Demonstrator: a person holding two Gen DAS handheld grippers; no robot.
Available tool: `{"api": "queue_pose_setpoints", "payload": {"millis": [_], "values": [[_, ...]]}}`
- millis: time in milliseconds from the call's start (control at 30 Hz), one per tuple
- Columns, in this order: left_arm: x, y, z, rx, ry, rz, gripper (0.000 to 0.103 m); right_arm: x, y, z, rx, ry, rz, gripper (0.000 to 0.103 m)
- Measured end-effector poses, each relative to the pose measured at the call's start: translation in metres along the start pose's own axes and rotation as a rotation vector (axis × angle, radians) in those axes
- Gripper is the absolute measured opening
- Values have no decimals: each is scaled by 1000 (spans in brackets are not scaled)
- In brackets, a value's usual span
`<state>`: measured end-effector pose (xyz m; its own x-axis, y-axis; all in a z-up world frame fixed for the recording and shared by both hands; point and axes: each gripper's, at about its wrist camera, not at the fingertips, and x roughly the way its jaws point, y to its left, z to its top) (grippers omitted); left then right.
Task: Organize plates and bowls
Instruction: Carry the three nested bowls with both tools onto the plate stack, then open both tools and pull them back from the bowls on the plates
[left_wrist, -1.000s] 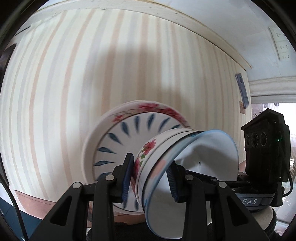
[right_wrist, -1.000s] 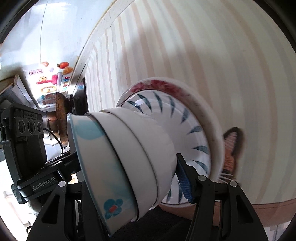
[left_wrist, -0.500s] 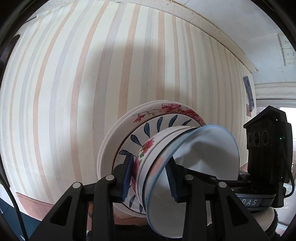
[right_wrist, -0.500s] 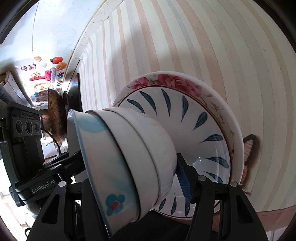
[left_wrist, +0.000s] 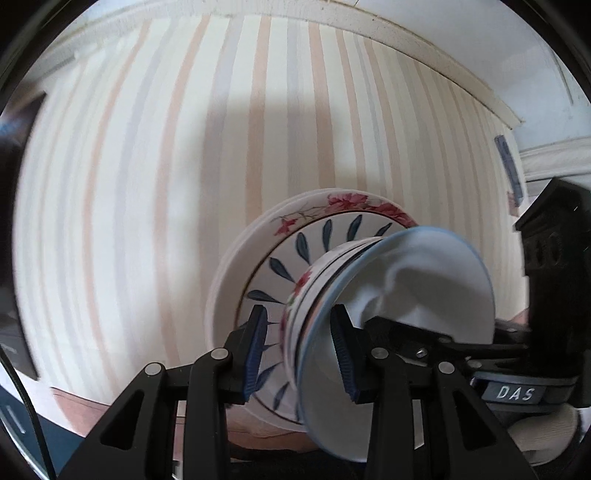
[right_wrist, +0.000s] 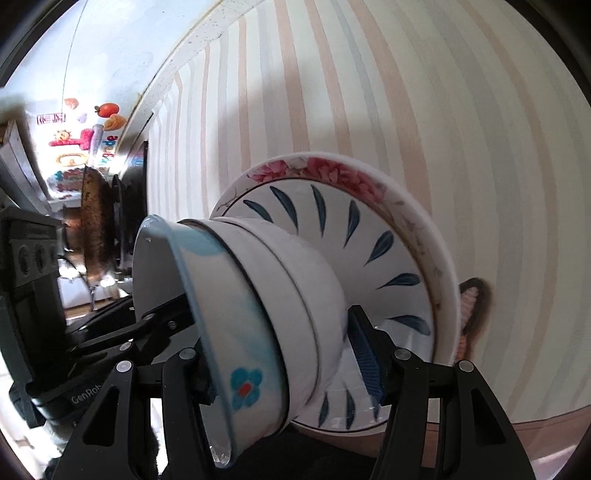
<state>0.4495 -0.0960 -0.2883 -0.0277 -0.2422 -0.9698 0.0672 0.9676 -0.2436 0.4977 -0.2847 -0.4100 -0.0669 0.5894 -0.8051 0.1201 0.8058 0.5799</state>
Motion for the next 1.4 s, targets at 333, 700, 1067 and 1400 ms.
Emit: {"api": "queue_pose_setpoints", "payload": {"millis": [333,700,1067,1400], "values": [[-33,-5,-20,50,-170,98,62,-42,16,-25,-101,-149,-159,92],[-74,-3,-43,54,-338,124,91,-106,57,-78,-174,-387,-358,98],[-121,-20,-84,86,-492,196,91,-164,87,-145,-200,-570,-432,99],[-160,-38,-140,50,-620,214,91,-203,99,-209,-262,-674,-420,99]]}}
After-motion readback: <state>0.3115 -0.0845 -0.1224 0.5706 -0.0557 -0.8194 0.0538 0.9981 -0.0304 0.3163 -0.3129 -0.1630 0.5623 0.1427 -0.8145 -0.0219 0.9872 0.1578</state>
